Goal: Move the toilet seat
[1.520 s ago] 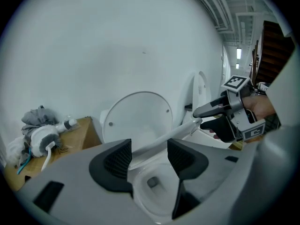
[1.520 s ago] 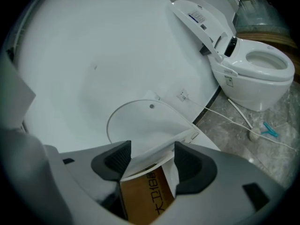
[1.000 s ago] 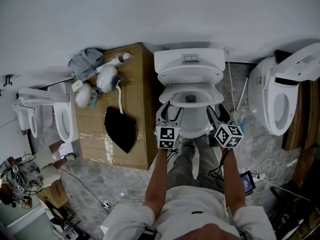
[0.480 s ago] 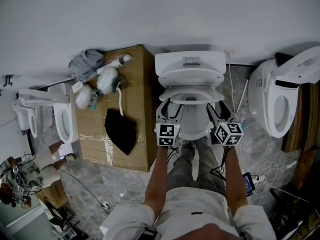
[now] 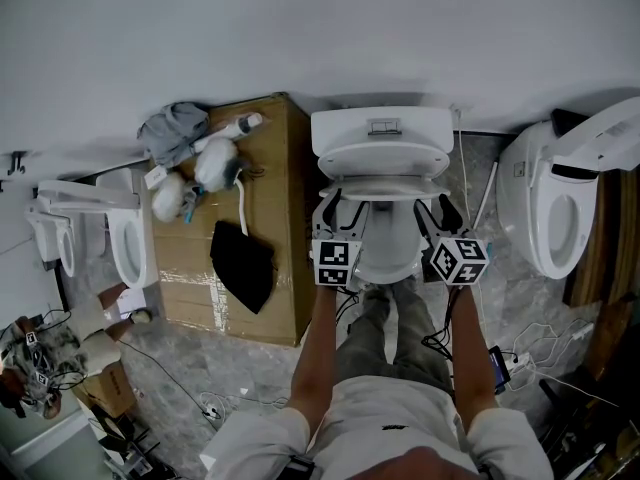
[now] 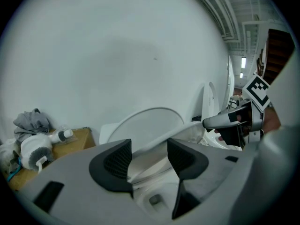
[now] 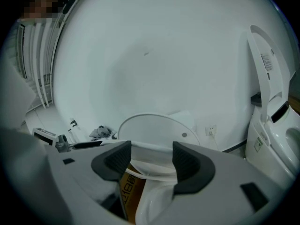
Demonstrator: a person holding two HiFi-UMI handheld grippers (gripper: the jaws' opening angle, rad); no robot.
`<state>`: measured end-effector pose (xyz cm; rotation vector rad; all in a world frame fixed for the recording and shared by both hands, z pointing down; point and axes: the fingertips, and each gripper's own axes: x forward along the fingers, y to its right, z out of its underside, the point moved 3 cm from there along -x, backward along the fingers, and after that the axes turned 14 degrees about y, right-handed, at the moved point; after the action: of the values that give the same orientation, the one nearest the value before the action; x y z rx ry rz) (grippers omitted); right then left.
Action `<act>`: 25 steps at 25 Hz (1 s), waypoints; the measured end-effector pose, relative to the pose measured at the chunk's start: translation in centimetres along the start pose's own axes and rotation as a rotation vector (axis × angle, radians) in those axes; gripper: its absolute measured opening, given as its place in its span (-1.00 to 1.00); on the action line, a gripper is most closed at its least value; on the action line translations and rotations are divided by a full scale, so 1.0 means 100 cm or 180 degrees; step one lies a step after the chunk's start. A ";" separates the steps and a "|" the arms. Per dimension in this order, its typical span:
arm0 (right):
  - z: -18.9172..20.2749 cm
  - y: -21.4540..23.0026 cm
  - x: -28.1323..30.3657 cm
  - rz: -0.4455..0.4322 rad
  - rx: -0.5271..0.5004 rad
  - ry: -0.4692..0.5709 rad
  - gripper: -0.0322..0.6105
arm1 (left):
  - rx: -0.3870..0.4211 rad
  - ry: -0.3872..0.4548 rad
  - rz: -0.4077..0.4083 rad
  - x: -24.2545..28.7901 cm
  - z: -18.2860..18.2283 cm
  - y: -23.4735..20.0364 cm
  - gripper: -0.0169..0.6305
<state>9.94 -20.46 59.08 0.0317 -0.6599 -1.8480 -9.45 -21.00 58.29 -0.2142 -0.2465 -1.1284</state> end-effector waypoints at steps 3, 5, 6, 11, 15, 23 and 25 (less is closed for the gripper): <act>-0.004 0.002 0.006 -0.0003 -0.0008 0.0014 0.02 | -0.0005 0.0023 -0.0015 0.006 -0.003 -0.003 -0.14; -0.007 0.002 0.011 -0.0005 -0.0013 0.0029 0.02 | -0.0002 0.0036 -0.0028 0.010 -0.005 -0.005 -0.14; -0.008 0.003 0.013 -0.0006 -0.0017 0.0037 0.02 | 0.0000 0.0043 -0.0035 0.012 -0.006 -0.006 -0.14; -0.014 0.004 0.025 -0.0013 -0.0140 0.0032 0.02 | 0.0006 0.0079 -0.0061 0.024 -0.012 -0.012 -0.14; -0.016 0.005 0.032 -0.0006 -0.0188 0.0033 0.02 | 0.0010 0.0094 -0.0077 0.030 -0.013 -0.016 -0.14; -0.023 0.008 0.046 0.0001 -0.0232 0.0048 0.02 | 0.0010 0.0118 -0.0110 0.044 -0.019 -0.024 -0.14; -0.024 0.009 0.049 0.0003 -0.0245 0.0057 0.02 | 0.0011 0.0122 -0.0124 0.047 -0.020 -0.025 -0.14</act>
<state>9.61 -25.99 58.86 -0.0025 -0.5757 -1.8687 -9.62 -26.66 57.89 -0.1851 -0.2193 -1.1694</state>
